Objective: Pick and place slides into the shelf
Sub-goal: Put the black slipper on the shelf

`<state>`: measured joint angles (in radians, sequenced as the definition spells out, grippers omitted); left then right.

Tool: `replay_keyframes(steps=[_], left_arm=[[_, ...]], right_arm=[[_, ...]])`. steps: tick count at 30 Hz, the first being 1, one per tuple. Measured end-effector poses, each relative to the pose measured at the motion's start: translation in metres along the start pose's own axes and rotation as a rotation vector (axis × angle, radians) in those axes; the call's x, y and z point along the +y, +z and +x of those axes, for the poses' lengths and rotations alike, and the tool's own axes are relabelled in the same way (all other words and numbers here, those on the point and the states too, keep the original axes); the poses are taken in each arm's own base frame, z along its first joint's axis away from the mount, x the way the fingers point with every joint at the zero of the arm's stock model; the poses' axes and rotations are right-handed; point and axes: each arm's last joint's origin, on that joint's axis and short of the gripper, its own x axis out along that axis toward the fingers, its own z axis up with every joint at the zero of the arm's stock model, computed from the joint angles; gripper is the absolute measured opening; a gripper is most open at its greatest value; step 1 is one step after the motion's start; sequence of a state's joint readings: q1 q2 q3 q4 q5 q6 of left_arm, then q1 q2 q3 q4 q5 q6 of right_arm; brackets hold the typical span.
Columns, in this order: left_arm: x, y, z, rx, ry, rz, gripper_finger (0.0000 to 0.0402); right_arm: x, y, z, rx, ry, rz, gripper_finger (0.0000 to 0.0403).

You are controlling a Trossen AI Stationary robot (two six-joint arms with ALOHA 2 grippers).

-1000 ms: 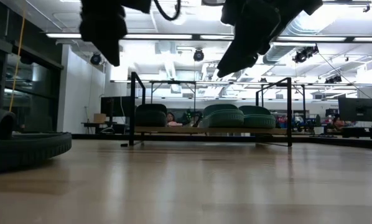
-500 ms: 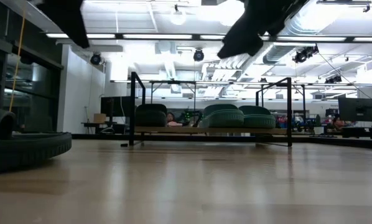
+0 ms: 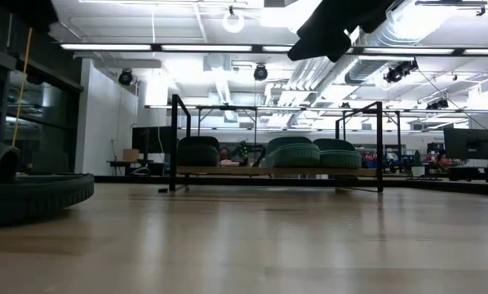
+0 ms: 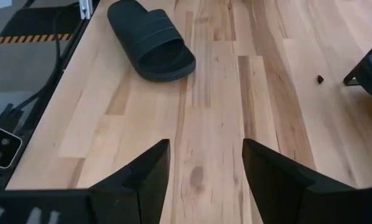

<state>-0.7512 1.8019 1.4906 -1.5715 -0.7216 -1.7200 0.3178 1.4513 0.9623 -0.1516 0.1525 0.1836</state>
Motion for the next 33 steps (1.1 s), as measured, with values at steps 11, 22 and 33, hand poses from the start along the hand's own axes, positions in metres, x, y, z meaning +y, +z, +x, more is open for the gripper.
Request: replay_keyframes(steps=[11, 22, 33], left_arm=[[0.001, -0.057, 0.005, 0.056, -0.071, -0.319, 0.0184], [-0.009, -0.101, 0.019, 0.141, -0.263, -0.537, 0.0184], [-0.013, -0.118, 0.004, 0.188, -0.382, -0.584, 0.0184]], right_arm=[[0.011, -0.002, -0.002, 0.001, 0.024, 0.004, 0.0192], [0.011, -0.002, -0.002, 0.000, 0.026, -0.005, 0.0192], [0.011, -0.003, -0.002, 0.010, 0.023, -0.013, 0.0193]])
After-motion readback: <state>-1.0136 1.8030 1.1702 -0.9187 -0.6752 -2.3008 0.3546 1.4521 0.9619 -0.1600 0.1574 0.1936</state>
